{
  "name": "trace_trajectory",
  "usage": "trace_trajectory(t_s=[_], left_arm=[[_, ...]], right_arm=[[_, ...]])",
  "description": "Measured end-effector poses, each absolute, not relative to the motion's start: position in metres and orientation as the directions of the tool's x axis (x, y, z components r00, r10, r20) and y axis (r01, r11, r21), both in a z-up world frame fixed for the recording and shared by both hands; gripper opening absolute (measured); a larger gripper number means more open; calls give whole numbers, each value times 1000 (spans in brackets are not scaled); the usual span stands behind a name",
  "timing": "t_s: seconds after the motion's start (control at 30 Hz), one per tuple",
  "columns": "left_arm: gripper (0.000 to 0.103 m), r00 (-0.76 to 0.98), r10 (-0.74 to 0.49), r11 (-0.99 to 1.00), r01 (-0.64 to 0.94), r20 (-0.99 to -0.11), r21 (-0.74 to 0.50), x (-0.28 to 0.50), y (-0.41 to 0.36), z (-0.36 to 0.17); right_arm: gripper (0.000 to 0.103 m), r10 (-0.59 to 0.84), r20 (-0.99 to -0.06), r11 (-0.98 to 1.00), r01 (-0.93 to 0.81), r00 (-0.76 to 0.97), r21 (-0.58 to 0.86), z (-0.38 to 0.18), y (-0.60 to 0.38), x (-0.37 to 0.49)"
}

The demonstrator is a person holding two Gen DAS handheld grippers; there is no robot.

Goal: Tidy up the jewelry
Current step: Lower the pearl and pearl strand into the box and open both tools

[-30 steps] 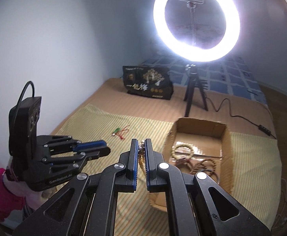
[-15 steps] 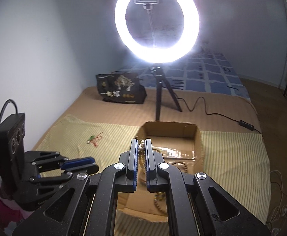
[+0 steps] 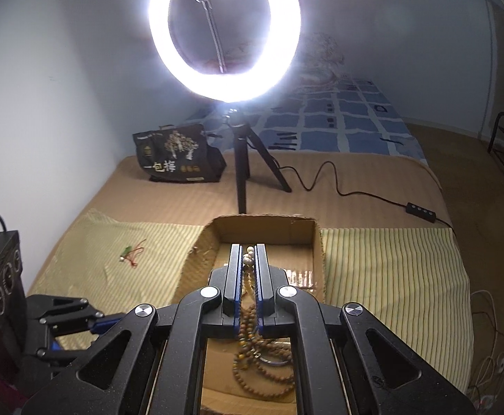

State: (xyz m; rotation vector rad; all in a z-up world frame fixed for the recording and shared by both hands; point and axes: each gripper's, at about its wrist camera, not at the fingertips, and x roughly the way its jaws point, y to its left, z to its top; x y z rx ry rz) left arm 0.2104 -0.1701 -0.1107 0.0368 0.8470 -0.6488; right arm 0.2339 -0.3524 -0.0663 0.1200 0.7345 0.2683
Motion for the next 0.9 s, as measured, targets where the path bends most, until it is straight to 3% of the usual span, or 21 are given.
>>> trace_trajectory(t_s=[0.77, 0.8, 0.83, 0.9], left_arm=[[9, 478, -475, 818, 549, -739, -170, 218, -189, -130], [12, 484, -466, 822, 548, -741, -159, 217, -189, -131], [29, 491, -455, 826, 546, -743, -145, 217, -189, -131], [53, 504, -450, 830, 541, -737, -137, 214, -189, -130]], right_arm=[[5, 291, -718, 956, -169, 632, 239, -115, -363, 273], [6, 290, -721, 957, -168, 629, 237, -116, -362, 274], [7, 287, -728, 958, -167, 622, 235, -118, -362, 274], [28, 280, -732, 960, -163, 621, 228, -120, -361, 273]])
